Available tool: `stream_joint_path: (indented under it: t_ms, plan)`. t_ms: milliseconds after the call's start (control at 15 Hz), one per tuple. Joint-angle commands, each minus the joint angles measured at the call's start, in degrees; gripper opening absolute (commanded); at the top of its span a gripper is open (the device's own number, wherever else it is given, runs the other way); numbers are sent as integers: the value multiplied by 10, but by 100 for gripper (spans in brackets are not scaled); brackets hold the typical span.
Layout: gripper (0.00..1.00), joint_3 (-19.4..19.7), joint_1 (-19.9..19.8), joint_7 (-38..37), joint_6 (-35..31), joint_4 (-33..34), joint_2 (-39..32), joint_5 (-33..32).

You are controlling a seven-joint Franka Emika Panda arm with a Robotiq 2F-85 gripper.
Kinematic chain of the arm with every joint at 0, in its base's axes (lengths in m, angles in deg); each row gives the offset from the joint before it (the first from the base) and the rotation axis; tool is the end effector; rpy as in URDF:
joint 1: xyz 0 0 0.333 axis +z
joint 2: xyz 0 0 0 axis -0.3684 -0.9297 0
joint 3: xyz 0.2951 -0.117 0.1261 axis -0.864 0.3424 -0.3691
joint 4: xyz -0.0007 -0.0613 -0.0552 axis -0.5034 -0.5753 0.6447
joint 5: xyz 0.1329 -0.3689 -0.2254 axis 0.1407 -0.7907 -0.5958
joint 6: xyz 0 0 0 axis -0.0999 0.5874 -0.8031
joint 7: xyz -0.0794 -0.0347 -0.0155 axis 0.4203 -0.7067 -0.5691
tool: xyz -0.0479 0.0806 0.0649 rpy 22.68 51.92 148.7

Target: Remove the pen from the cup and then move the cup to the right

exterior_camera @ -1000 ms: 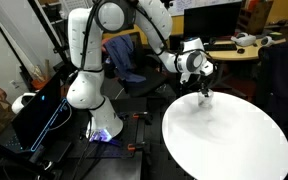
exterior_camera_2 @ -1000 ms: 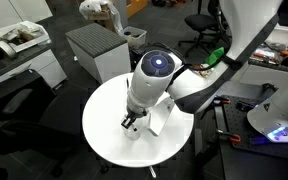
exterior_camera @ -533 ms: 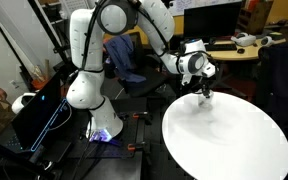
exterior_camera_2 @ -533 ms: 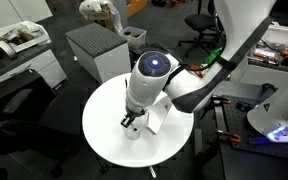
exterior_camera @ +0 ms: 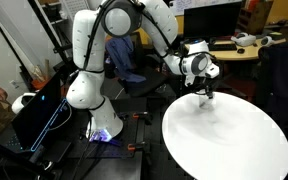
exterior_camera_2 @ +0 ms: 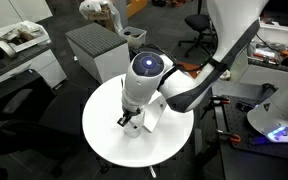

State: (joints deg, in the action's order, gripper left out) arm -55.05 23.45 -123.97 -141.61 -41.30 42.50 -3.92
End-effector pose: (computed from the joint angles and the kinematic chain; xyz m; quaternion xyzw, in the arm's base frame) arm 0.6135 0.1684 0.1829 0.9777 -0.1350 0.1582 0.0282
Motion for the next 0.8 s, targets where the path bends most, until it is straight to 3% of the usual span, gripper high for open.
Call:
stream_joint_path:
  t_ms: [0,67,333,733]
  plan:
    - [3,0,1,16,13,20,-8,-4]
    - [0,0,1,16,13,21,-8,-5]
    - [3,-9,1,19,18,14,2,3]
    - [3,16,45,-42,53,-10,50,-48]
